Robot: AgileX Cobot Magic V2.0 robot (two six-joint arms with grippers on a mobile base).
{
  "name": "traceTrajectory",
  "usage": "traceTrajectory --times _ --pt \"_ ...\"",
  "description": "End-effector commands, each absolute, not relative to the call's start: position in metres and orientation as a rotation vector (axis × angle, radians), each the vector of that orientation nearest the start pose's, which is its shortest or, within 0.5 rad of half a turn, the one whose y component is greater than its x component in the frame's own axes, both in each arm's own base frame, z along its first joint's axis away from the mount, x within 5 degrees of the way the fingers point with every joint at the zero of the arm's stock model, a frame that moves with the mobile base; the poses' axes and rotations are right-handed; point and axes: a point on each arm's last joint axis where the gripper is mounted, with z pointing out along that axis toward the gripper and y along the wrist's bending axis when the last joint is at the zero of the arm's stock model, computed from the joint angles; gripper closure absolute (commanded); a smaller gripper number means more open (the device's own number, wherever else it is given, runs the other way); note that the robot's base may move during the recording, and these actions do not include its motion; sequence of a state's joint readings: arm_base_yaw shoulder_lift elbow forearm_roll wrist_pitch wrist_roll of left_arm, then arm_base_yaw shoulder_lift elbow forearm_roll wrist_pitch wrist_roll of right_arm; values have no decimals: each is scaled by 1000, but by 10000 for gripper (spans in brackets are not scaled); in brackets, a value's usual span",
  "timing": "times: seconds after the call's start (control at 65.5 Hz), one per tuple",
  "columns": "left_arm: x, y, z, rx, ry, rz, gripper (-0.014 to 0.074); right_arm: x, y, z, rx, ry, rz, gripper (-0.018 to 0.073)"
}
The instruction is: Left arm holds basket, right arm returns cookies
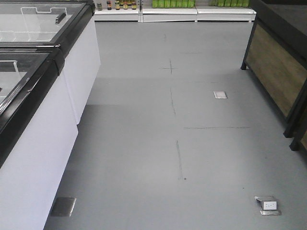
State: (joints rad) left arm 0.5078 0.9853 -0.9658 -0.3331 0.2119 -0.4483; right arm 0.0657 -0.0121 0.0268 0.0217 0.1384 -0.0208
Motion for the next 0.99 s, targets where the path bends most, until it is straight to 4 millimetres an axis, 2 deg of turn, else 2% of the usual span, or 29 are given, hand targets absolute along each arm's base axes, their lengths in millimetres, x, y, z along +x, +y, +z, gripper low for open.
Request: traceTrajectory --times 0.0,0.183,0.29,0.733,0.978 --pt "198 113 423 -985 1315 -239 117 55 4 198 -57 1555 48 570" --pt "226 126 412 -1102 1339 -348 117 55 4 198 -57 1555 48 570" --pt "234 130 404 -1161 1330 -405 117 55 4 198 -57 1555 48 570" --pt "233 127 398 -1153 1424 -379 118 55 4 198 -57 1555 48 570" --pt "228 141 397 -1199 1377 -349 124 55 4 198 -57 1555 48 570"
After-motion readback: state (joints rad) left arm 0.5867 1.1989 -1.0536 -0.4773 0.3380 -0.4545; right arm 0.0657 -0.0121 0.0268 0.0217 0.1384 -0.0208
